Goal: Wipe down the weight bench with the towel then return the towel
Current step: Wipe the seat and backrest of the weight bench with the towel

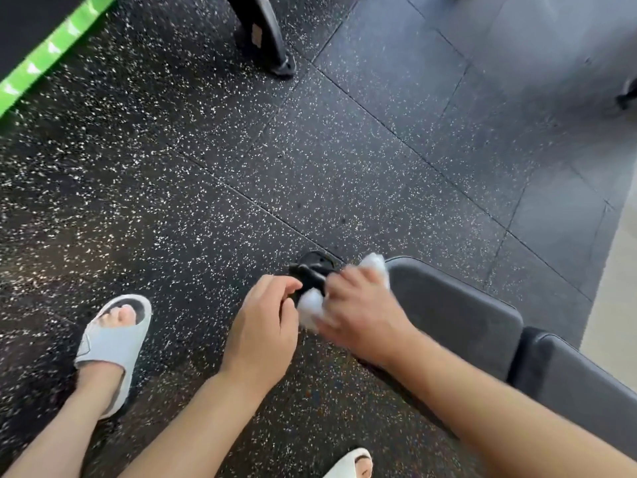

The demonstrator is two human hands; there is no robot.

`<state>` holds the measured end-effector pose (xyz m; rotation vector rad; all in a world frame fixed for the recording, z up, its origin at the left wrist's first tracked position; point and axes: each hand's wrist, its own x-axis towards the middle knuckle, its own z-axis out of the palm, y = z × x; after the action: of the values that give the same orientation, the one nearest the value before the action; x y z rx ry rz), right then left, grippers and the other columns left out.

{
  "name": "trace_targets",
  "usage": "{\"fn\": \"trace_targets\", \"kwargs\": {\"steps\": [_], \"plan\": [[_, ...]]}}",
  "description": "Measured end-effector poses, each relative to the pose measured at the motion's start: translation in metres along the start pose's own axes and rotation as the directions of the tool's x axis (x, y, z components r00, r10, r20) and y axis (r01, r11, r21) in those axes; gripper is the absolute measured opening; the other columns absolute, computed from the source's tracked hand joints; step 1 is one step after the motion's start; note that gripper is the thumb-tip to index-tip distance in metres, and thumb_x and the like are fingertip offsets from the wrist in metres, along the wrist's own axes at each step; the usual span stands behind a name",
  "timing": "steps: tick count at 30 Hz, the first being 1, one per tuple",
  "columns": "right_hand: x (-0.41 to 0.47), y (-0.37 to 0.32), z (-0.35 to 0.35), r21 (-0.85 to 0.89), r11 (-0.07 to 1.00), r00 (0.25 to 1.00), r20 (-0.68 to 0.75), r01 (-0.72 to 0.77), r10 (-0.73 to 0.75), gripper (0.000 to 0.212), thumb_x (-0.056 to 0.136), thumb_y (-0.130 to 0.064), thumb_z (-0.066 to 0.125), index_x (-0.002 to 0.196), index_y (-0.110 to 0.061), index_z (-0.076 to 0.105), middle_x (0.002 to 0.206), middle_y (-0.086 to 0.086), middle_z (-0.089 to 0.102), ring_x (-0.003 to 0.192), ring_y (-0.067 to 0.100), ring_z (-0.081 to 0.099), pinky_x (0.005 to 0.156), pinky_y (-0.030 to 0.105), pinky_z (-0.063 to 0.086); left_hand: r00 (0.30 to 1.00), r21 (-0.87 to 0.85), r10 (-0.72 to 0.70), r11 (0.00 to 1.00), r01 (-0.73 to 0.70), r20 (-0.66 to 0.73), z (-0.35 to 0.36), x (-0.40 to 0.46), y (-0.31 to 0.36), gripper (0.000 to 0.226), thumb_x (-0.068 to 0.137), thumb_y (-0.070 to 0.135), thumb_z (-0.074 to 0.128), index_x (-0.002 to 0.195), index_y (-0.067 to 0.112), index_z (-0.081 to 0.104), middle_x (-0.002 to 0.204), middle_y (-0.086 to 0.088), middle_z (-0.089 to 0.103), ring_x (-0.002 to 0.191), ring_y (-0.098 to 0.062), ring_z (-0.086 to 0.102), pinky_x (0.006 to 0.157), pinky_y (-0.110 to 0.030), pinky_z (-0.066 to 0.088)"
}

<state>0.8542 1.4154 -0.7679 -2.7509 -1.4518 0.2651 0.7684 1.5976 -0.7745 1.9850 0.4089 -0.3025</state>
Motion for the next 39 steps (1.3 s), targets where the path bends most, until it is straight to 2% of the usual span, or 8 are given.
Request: {"fn": "trace_targets", "kwargs": {"steps": [2,4,10,15,24,29,33,39], "plan": [[0.027,0.025,0.001,0.031,0.940,0.938,-0.057,-0.341,0.342,0.038,0.087,-0.044,0.066,0.060,-0.018,0.061,0.077,-0.004,0.051,0.078,0.025,0.047,0.072,0.041,0.038,1.000,0.007,-0.005,1.000,0.005,-0.008,-0.004,-0.005,-0.002,0.028,0.103,0.013,0.047,0.125,0.023,0.062,0.115,0.016,0.058,0.110,-0.005,0.056,0.093,-0.029,0.050],[0.037,0.043,0.003,0.078,0.861,0.857,-0.083,-0.503,0.509,0.044,0.087,-0.045,0.065,0.053,-0.018,0.058,0.075,-0.006,0.050,0.078,0.025,0.046,0.073,0.040,0.036,1.000,0.033,0.010,0.999,-0.009,-0.005,-0.011,-0.009,-0.003,0.029,0.103,0.013,0.047,0.125,0.024,0.062,0.115,0.017,0.058,0.111,-0.004,0.056,0.094,-0.028,0.050],[-0.025,-0.009,0.009,0.232,0.888,0.864,-0.229,-0.398,0.447,0.028,0.096,-0.044,0.061,0.090,-0.018,0.070,0.105,-0.004,0.059,0.104,0.027,0.050,0.089,0.045,0.039,0.994,0.117,0.112,0.987,-0.111,0.002,-0.018,0.011,0.017,0.029,0.102,0.007,0.049,0.124,0.021,0.063,0.116,0.012,0.060,0.112,-0.009,0.057,0.097,-0.035,0.050],[-0.102,-0.039,0.025,0.129,0.962,0.936,-0.232,-0.239,0.264,0.029,0.096,-0.041,0.057,0.114,-0.021,0.067,0.112,-0.003,0.048,0.100,0.026,0.048,0.085,0.044,0.038,0.980,0.126,0.198,0.972,-0.196,0.001,-0.002,0.027,0.053,0.028,0.103,0.008,0.049,0.122,0.021,0.063,0.114,0.011,0.060,0.111,-0.009,0.058,0.095,-0.033,0.049],[-0.055,0.039,0.009,0.245,0.638,0.555,-0.332,-0.730,0.763,0.034,0.096,-0.041,0.059,0.109,-0.011,0.066,0.097,0.007,0.059,0.084,0.032,0.050,0.070,0.044,0.038,0.972,0.073,0.233,0.970,-0.232,-0.010,0.029,0.026,0.071,0.030,0.102,0.003,0.051,0.122,0.021,0.064,0.115,0.013,0.062,0.115,-0.006,0.058,0.097,-0.032,0.050],[-0.037,-0.006,0.009,0.302,0.662,0.569,-0.344,-0.686,0.747,0.033,0.102,-0.045,0.054,0.104,-0.015,0.067,0.098,0.004,0.060,0.083,0.029,0.049,0.070,0.042,0.038,0.964,0.101,0.256,0.960,-0.262,0.068,0.020,0.036,0.081,0.030,0.101,0.002,0.050,0.120,0.020,0.064,0.114,0.013,0.062,0.113,-0.007,0.059,0.097,-0.035,0.051],[-0.084,-0.056,0.021,0.300,0.668,0.610,-0.273,-0.681,0.744,0.032,0.091,-0.037,0.066,0.116,-0.016,0.068,0.104,0.001,0.062,0.082,0.029,0.051,0.071,0.044,0.041,0.876,0.196,0.379,0.874,-0.445,0.296,0.014,0.055,0.107,0.028,0.099,0.012,0.048,0.121,0.022,0.062,0.114,0.012,0.061,0.112,-0.008,0.058,0.097,-0.031,0.047],[-0.120,-0.089,0.031,0.348,0.204,0.117,-0.255,-0.915,0.960,0.023,0.100,-0.037,0.062,0.111,-0.017,0.067,0.096,-0.001,0.056,0.080,0.026,0.046,0.071,0.044,0.044,0.581,0.259,0.428,0.604,-0.753,0.692,0.038,0.064,0.144,0.031,0.099,0.007,0.054,0.127,0.019,0.062,0.120,0.011,0.056,0.115,-0.013,0.054,0.100,-0.030,0.043]]}}
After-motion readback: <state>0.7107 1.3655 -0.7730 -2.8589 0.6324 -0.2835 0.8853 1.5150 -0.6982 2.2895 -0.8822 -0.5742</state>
